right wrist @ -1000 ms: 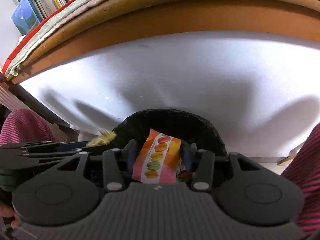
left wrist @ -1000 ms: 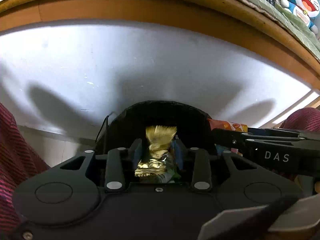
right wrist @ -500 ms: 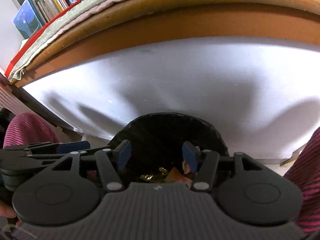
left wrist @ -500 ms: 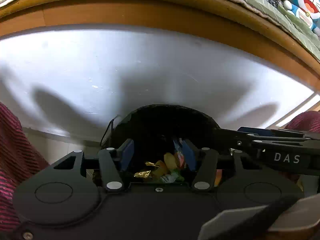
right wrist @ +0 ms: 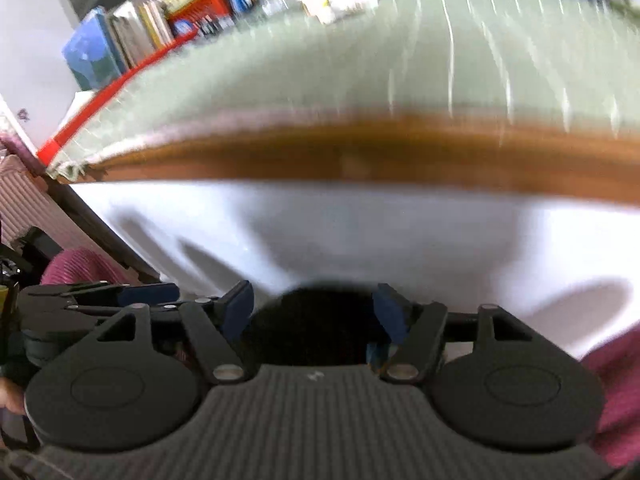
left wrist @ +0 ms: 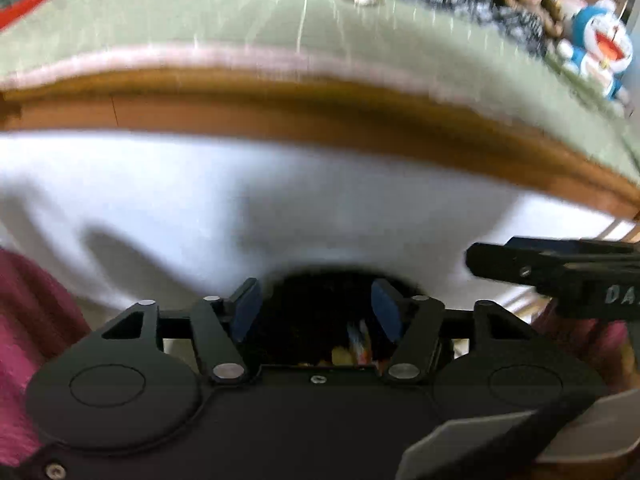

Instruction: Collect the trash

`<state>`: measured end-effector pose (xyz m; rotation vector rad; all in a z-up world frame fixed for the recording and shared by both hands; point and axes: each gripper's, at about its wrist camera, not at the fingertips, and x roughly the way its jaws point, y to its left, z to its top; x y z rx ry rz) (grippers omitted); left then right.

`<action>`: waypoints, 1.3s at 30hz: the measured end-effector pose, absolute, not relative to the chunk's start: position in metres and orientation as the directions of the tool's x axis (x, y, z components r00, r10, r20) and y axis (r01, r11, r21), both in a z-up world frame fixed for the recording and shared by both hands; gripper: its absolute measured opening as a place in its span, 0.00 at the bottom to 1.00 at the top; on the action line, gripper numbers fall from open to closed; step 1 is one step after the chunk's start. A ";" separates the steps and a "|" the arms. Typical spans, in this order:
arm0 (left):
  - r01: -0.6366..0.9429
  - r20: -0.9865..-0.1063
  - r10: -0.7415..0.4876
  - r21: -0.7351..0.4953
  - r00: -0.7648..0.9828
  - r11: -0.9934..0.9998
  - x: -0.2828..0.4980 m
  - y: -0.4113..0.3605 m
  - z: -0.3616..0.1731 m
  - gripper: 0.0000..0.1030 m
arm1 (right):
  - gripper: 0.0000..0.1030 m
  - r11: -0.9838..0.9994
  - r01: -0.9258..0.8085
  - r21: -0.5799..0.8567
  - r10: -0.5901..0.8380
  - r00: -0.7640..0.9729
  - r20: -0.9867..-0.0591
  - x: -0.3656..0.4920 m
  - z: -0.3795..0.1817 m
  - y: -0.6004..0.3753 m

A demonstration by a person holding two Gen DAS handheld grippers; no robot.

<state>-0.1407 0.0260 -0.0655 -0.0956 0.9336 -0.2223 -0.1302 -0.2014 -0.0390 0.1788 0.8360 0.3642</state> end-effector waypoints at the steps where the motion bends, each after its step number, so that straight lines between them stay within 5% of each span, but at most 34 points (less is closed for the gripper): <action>1: 0.155 -0.769 -0.233 -0.175 0.595 0.972 -0.140 0.028 -0.056 0.62 | 0.80 0.925 -0.258 0.280 0.381 0.629 -0.677 -0.128 -0.028 -0.203; 6: 0.187 -0.681 -0.247 -0.162 0.689 0.969 -0.127 0.035 -0.006 0.75 | 0.84 0.936 -0.305 0.174 0.346 0.717 -0.606 -0.113 0.026 -0.212; 17: 0.202 -0.544 -0.227 -0.105 0.808 0.974 -0.056 0.046 0.090 0.81 | 0.98 0.967 -0.252 -0.029 0.205 0.844 -0.496 -0.058 0.099 -0.222; 29: 0.173 -0.485 -0.169 -0.037 0.858 0.984 0.041 0.063 0.148 0.85 | 1.00 0.984 -0.179 0.002 0.157 0.857 -0.490 0.030 0.115 -0.240; 39: 0.170 -0.559 -0.215 -0.132 0.801 0.977 0.138 0.042 0.124 0.86 | 1.00 0.984 -0.152 0.093 0.178 0.822 -0.540 0.126 0.106 -0.233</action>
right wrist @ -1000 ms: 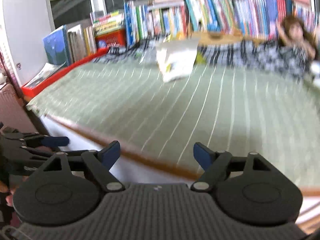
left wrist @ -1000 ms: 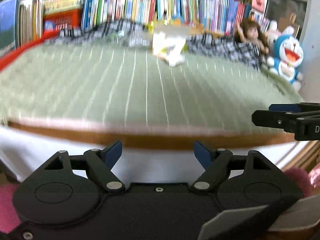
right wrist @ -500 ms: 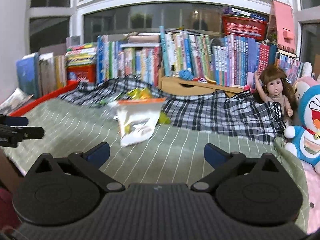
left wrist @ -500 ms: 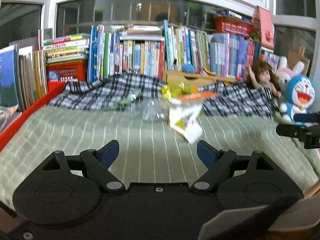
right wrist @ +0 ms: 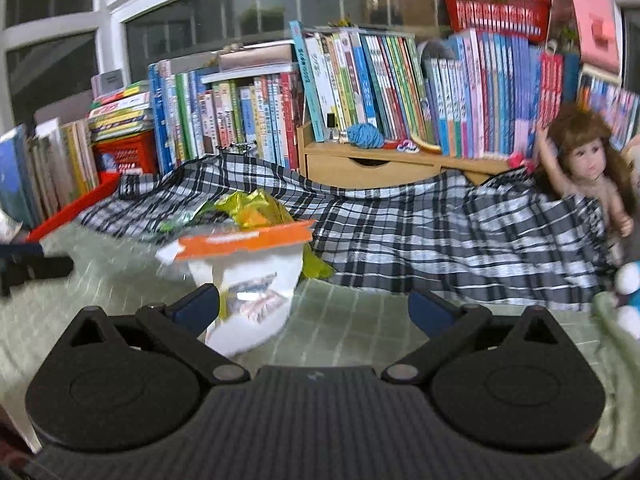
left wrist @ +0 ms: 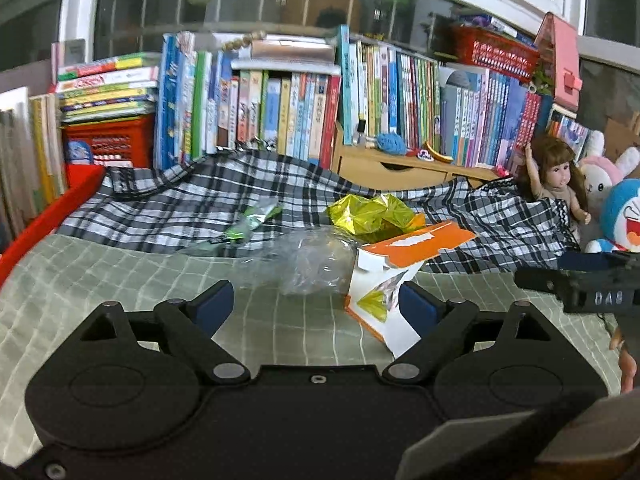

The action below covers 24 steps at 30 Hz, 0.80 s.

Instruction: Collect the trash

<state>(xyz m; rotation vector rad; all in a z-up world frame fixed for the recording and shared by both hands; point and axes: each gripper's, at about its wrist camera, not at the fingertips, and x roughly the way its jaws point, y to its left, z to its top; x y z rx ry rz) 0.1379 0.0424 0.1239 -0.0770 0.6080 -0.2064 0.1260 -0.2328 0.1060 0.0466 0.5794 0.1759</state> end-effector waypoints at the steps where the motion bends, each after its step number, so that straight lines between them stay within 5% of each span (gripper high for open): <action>1: 0.163 -0.563 -0.203 -0.122 0.801 0.979 0.148 0.039 0.120 0.86 | 1.00 0.983 -0.147 0.109 0.183 0.821 -0.540 0.135 0.107 -0.232; 8: 0.082 -0.581 -0.091 -0.041 0.809 0.996 0.207 0.031 0.095 0.86 | 1.00 0.958 -0.080 0.274 0.223 0.808 -0.545 0.188 0.109 -0.232; 13: 0.031 -0.646 -0.082 -0.090 0.759 0.995 0.234 0.042 0.072 0.86 | 1.00 0.945 -0.029 0.326 0.223 0.786 -0.576 0.209 0.090 -0.230; 22: 0.188 -0.589 -0.239 -0.148 0.771 0.971 0.180 0.028 0.046 0.74 | 0.99 0.941 0.032 0.336 0.170 0.816 -0.552 0.203 0.070 -0.265; 24: 0.222 -0.579 -0.256 -0.130 0.774 0.966 0.177 0.015 0.044 0.63 | 0.96 0.961 0.014 0.276 0.152 0.806 -0.572 0.201 0.062 -0.266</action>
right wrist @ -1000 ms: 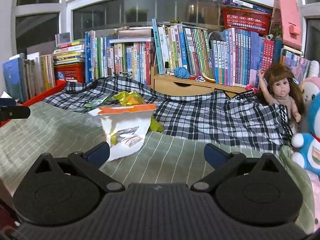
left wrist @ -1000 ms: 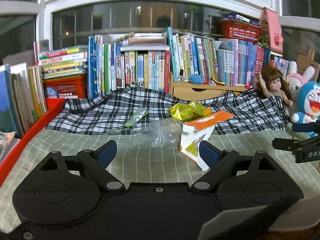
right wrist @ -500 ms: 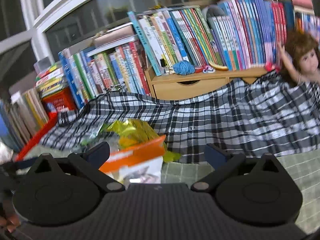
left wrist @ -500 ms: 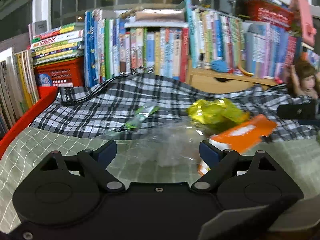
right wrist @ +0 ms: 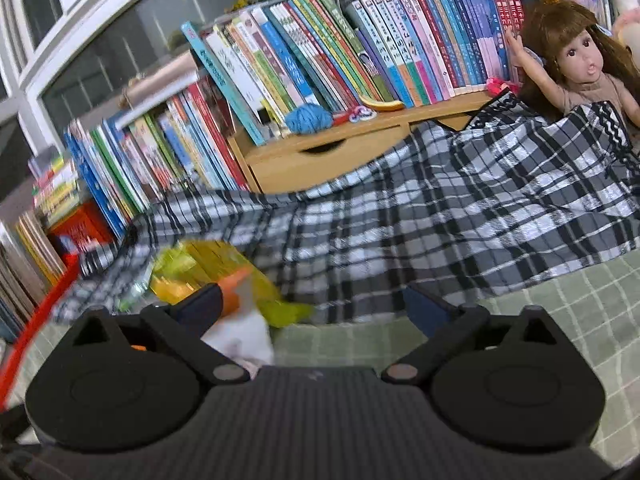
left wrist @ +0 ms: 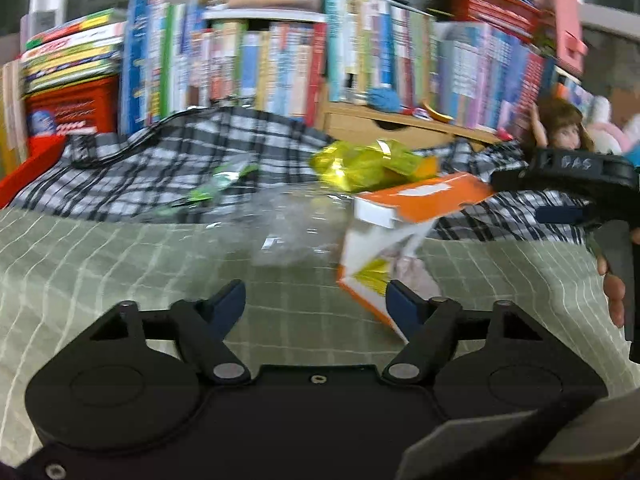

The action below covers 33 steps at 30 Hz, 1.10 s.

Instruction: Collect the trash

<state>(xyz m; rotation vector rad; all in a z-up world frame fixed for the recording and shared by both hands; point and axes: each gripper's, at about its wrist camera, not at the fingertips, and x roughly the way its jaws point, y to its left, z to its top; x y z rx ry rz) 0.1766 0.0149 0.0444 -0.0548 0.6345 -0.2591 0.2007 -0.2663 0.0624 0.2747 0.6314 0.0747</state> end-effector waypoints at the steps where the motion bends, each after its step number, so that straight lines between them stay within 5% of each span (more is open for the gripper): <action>1: 0.245 -0.554 -0.271 -0.122 0.787 0.962 0.175 0.009 0.043 0.62 | 0.93 0.970 -0.002 0.243 0.147 0.799 -0.583 0.199 0.058 -0.266; 8: 0.307 -0.536 -0.286 -0.052 0.795 0.950 0.182 -0.034 0.028 0.50 | 0.87 0.981 -0.122 0.148 0.185 0.807 -0.561 0.178 0.044 -0.268; 16: 0.293 -0.515 -0.243 0.018 0.822 0.956 0.194 -0.053 0.013 0.50 | 0.88 0.956 -0.105 0.275 0.229 0.852 -0.471 0.159 0.045 -0.300; 24: 0.265 -0.608 -0.231 -0.035 0.760 0.964 0.229 -0.067 -0.010 0.52 | 0.88 0.964 -0.194 0.181 0.262 0.805 -0.532 0.157 0.027 -0.278; 30: 0.250 -0.613 -0.249 -0.086 0.750 0.964 0.229 -0.059 -0.012 0.14 | 0.88 0.954 -0.272 0.125 0.295 0.785 -0.544 0.160 0.022 -0.250; 33: 0.272 -0.612 -0.263 -0.081 0.746 0.959 0.219 -0.057 -0.007 0.04 | 0.88 0.943 -0.314 0.108 0.321 0.776 -0.543 0.160 0.021 -0.236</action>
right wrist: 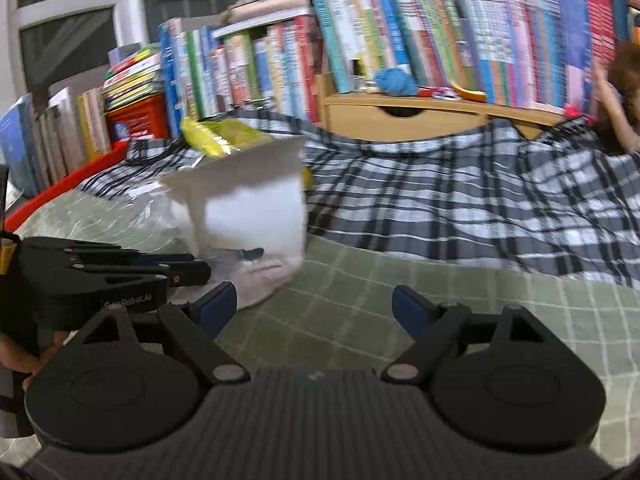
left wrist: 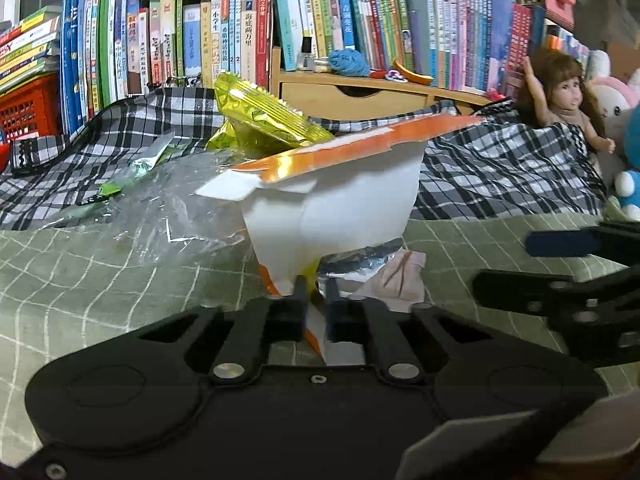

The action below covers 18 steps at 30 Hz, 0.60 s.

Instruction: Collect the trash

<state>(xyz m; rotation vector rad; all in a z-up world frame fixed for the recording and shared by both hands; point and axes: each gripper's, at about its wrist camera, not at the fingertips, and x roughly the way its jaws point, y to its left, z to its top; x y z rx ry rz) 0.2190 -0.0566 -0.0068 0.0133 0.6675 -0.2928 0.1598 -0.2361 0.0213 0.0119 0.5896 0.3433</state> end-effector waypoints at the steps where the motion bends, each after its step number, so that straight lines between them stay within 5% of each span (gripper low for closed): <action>1: 0.282 -0.615 -0.277 -0.091 0.739 0.955 0.215 -0.055 -0.005 0.04 | 0.88 0.939 -0.330 0.098 0.328 0.772 -0.544 0.159 0.021 -0.231; 14: 0.287 -0.596 -0.294 -0.109 0.748 0.952 0.150 0.000 0.008 0.04 | 0.85 0.882 -0.472 0.018 0.391 0.709 -0.587 0.155 0.013 -0.184; 18: 0.303 -0.585 -0.303 -0.102 0.752 0.948 0.142 0.008 0.007 0.08 | 0.60 0.875 -0.484 -0.012 0.367 0.681 -0.634 0.151 0.003 -0.174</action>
